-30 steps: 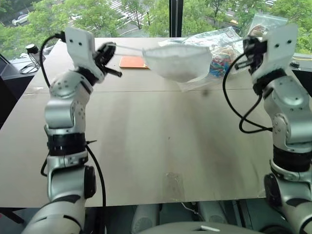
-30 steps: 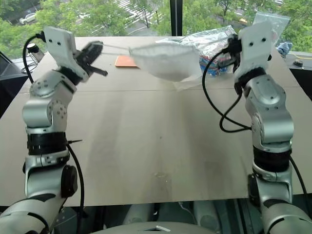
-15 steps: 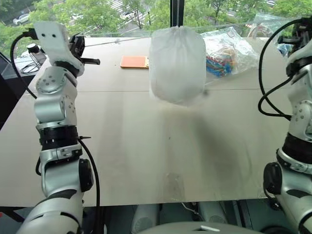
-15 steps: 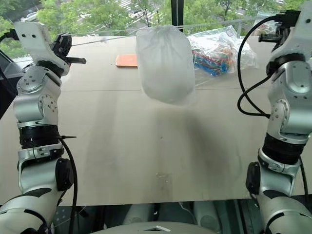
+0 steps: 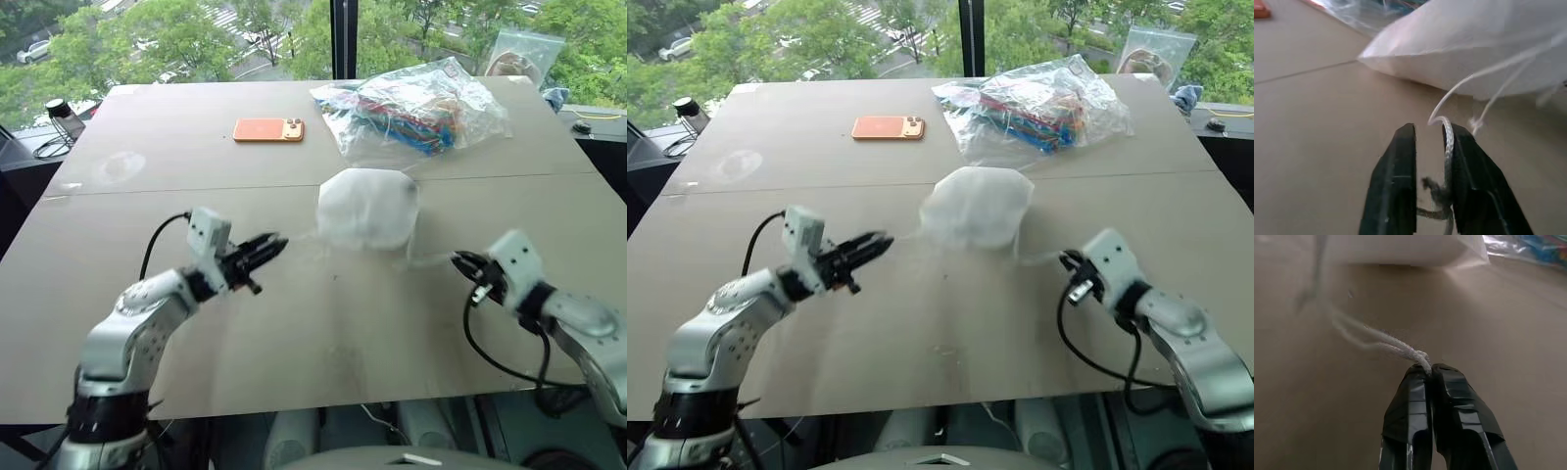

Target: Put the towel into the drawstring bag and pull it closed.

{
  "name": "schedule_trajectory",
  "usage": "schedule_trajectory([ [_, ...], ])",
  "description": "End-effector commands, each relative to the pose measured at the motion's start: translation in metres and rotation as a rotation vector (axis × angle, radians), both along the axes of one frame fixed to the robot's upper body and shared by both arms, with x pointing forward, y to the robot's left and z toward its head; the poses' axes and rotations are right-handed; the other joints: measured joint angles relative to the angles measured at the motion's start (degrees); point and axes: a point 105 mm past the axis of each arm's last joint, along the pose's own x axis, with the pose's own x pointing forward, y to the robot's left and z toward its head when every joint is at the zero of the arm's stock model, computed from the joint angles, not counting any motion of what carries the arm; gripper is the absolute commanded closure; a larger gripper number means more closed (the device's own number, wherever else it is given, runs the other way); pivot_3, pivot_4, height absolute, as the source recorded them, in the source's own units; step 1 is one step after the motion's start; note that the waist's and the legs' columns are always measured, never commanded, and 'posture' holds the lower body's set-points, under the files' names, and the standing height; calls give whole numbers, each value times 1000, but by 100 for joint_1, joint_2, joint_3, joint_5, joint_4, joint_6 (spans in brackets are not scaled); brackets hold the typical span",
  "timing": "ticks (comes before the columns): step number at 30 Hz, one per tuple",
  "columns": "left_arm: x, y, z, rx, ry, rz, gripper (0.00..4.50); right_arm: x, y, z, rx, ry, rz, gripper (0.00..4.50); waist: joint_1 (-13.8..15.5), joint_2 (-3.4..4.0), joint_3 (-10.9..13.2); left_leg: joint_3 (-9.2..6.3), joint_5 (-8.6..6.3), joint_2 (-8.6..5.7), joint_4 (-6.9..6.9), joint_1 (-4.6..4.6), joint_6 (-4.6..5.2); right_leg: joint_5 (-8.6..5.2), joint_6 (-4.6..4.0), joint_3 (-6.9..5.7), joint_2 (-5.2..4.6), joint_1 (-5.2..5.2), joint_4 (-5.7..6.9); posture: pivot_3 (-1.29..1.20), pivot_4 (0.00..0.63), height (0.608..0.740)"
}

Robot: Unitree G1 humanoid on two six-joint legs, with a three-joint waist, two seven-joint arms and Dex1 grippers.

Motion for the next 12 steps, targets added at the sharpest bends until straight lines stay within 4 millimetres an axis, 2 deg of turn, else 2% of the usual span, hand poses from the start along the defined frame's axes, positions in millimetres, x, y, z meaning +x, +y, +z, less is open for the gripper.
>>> schedule_trajectory([
  [1, -24, 6, -2, 29, 21, -54, 1950, -13, -19, 4, -26, -19, 4, 2765, 4, -1, 1, 0, 0, 8, 9, -2, 0, 0, 0, -1, 7, 0, 1, 0, 150, 740],
  [4, -44, 21, -11, 72, 76, -42, 518, -31, -34, 6, 43, 12, -7, 1341, 38, -1, 0, -3, 0, 15, 26, -8, 0, 0, 0, -3, 12, 0, 7, 0, 150, 740],
  [5, -49, 27, -13, 89, 82, -27, 3, -36, -36, 10, 77, 10, -6, 716, 41, -2, -1, -3, 0, 16, 28, -10, 0, 0, 0, -4, 12, 0, 7, 0, 150, 740],
  [7, -53, 39, -12, 102, 76, 25, 0, -44, -40, 17, 133, -14, -15, 36, 53, -2, -1, -3, 0, 18, 29, -10, 0, -1, 0, -4, 12, 0, 7, 0, 150, 740],
  [12, -55, 50, -4, 86, 33, 125, 0, -53, -46, 22, 164, -50, -19, 36, 85, -2, -3, -2, -1, 22, 30, -12, -1, -1, 0, -6, 12, 0, 3, 0, 150, 740],
])
